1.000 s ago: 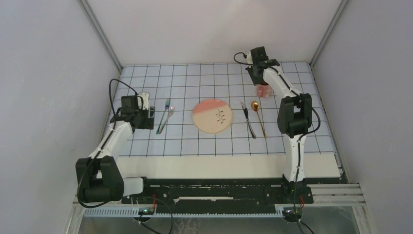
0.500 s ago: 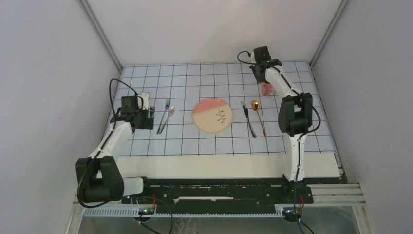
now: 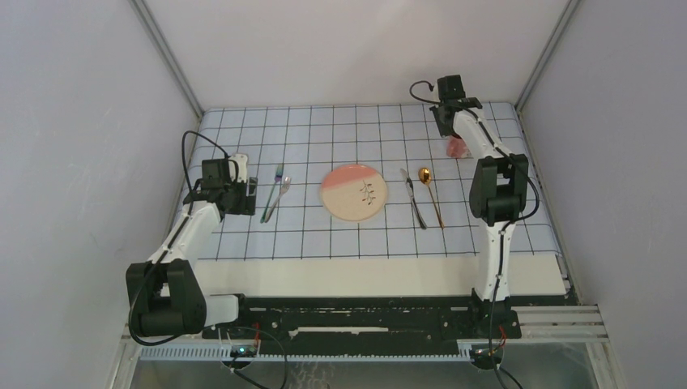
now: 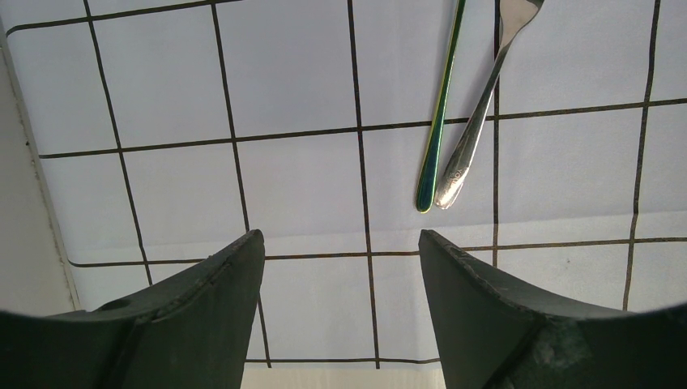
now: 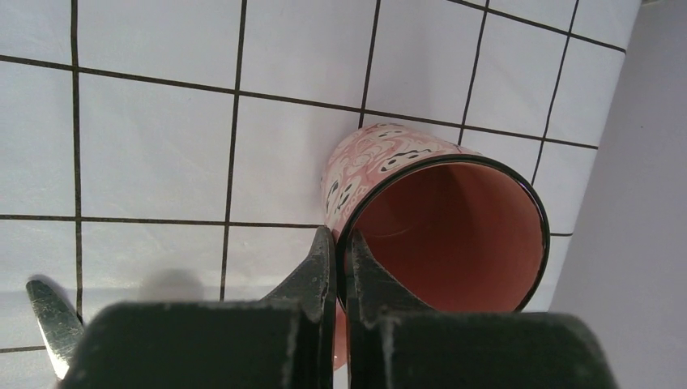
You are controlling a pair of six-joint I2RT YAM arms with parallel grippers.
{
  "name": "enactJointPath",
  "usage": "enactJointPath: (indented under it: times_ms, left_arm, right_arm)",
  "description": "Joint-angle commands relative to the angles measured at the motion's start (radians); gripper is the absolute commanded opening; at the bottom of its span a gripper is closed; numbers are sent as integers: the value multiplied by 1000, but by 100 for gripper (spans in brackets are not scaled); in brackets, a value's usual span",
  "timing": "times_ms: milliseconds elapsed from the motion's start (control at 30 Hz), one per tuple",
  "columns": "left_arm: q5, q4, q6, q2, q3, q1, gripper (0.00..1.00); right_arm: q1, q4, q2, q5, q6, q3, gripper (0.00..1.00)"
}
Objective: Set the dinner table for one person
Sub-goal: Move the cup to the napkin.
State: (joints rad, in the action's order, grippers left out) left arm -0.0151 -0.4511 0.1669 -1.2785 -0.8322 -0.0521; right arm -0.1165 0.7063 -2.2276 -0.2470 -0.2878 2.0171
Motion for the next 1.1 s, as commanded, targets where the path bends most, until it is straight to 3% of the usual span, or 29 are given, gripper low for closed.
enactJointPath:
  times_ms: [0,233,700,1067]
  left_arm:
    - [-2,18,22,5,24,-2,75]
    - [-2,18,20,-2,9,-2,75]
    - [-22,28,22,2,17,-2,75]
    - [-20,28,22,2,21,-2,75]
  right_arm:
    - [3,-106,66,24,20,64,0]
    - [18,-28,49,170,131,166,0]
    - [25,-111,75,190,155,117,0]
    - [19,-41,-39,168,130,247,0]
